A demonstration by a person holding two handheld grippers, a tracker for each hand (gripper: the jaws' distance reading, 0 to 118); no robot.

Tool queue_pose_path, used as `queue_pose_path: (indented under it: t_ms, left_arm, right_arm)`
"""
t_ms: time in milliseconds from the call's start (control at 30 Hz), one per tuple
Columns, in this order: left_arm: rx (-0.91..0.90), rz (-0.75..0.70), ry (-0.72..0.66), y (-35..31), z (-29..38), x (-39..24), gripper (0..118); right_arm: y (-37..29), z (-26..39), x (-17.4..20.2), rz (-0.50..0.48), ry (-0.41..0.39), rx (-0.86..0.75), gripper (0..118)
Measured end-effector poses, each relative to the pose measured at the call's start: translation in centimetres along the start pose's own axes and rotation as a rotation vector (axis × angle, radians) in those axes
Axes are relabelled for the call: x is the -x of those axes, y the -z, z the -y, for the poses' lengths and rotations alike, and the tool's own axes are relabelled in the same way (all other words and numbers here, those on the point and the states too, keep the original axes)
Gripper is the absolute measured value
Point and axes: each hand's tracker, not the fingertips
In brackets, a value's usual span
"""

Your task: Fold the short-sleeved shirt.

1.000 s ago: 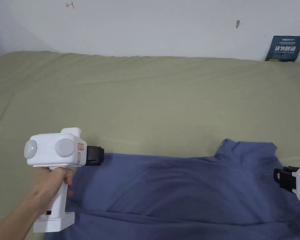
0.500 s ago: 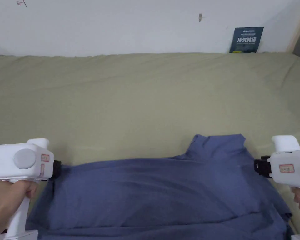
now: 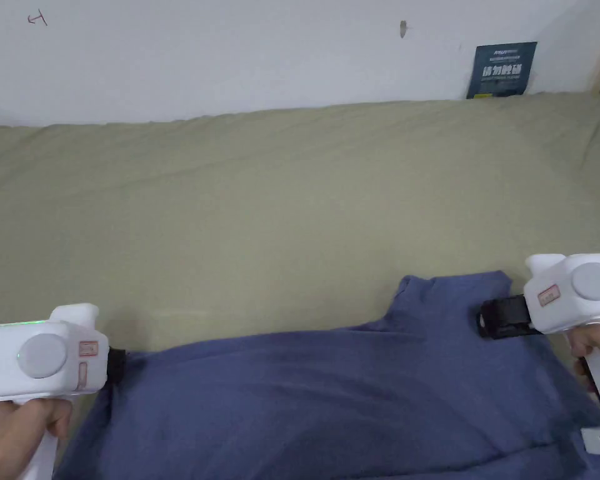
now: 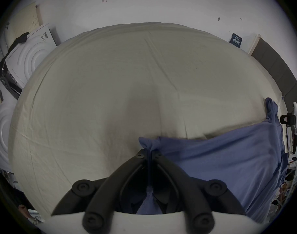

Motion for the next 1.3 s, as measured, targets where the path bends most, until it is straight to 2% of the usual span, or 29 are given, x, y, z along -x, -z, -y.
queue_pose_path:
  t_ms: [33,67,100,133,167,200,333,433,733,1067,1300]
  left_arm:
    - [-0.005,0.0,-0.005,0.1,0.0,0.1,0]
    - [-0.006,0.001,-0.007,0.1,0.0,0.0,0]
    - [-0.006,-0.001,-0.005,0.1,0.0,0.0,0]
    - [-0.007,-0.002,-0.003,0.1,-0.1,0.1,0]
    - [-0.008,-0.002,-0.001,-0.1,-0.2,0.2,0]
    - [-0.007,-0.001,0.002,-0.5,0.1,-0.2,0]
    - [-0.033,0.028,-0.029,-3.1,1.3,0.2,0]
    - [-0.052,0.045,-0.039,-5.6,2.6,1.0,0]
    - [-0.158,0.109,-0.037,-14.1,9.5,2.8,0]
    - [-0.221,0.151,-0.055,-18.7,18.2,4.3,0]
    - [-0.202,0.162,-0.066,-18.9,23.0,4.7,0]
  right_arm:
    - [0.1,0.4,0.4,0.058,-0.05,-0.011,102]
    - [-0.2,0.7,0.7,0.071,-0.093,-0.027,99]
    - [-1.1,1.0,0.4,0.032,-0.062,-0.063,83]
    - [-1.9,1.1,0.2,0.016,-0.05,-0.071,57]
    - [-2.7,1.2,0.1,-0.01,-0.059,-0.104,17]
    - [-3.3,1.4,-0.1,-0.046,-0.07,-0.104,2]
    - [-7.0,3.1,1.2,-0.089,-0.063,-0.166,2]
    - [-10.4,4.6,-0.1,-0.147,-0.035,-0.207,2]
    - [-18.4,12.7,-1.8,-0.201,-0.046,-0.275,2]
    - [-21.3,22.8,-1.7,-0.211,-0.039,-0.297,2]
    - [-20.5,27.6,-1.8,-0.225,0.009,-0.271,2]
